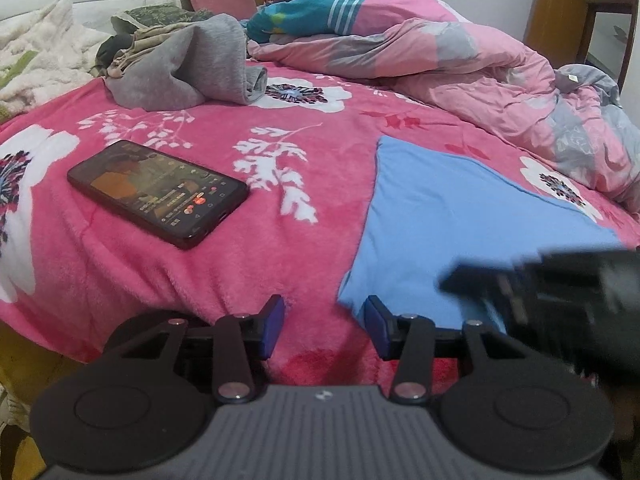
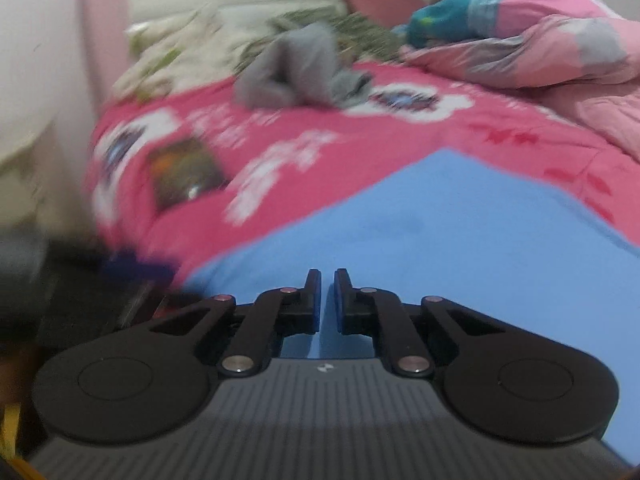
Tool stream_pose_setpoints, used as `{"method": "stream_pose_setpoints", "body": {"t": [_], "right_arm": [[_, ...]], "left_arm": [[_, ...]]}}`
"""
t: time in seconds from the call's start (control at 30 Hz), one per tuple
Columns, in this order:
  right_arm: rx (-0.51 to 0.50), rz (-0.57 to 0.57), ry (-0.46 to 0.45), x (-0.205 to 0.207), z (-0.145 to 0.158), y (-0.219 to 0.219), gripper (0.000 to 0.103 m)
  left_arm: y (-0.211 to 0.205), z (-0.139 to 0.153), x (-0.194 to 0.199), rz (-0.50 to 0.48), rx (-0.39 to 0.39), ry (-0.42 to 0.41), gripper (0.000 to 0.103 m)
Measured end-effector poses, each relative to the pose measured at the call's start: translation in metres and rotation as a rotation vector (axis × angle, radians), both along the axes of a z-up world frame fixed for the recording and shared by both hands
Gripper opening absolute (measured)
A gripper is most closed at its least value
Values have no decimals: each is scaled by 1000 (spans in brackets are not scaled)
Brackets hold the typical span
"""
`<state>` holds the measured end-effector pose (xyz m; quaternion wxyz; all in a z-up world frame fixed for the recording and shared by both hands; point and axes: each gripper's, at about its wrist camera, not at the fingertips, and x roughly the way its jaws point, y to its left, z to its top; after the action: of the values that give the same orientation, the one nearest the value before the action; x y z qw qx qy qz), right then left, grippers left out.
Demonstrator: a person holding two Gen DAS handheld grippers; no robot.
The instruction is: Fold clothes
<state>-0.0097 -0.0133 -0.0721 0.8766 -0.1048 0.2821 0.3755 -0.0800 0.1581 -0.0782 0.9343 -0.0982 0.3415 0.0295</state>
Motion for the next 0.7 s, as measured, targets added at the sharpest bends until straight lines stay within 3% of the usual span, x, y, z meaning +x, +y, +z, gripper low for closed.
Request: {"method": "stream_pose_setpoints", "body": {"t": [0.17, 0.3, 0.43, 0.5, 0.63, 0.7], "right_arm": [[-20, 113, -35, -51, 4, -15, 7], [5, -22, -81, -51, 19, -48, 8], [-8, -176, -90, -43, 11, -82, 9], [-35, -209, -85, -52, -1, -91, 9], [71, -222, -34, -83, -4, -119, 8], [65, -281, -71, -87, 1, -135, 8]], "left_arm": [[-1, 4, -3, 5, 11, -2, 47], [-5, 15, -13, 21, 64, -57, 46], [-20, 29, -11, -24, 50, -96, 46], [-35, 34, -5, -66, 61, -109, 47], [-65, 34, 12, -152, 84, -113, 49], [-78, 30, 21, -189, 98, -100, 49]]}}
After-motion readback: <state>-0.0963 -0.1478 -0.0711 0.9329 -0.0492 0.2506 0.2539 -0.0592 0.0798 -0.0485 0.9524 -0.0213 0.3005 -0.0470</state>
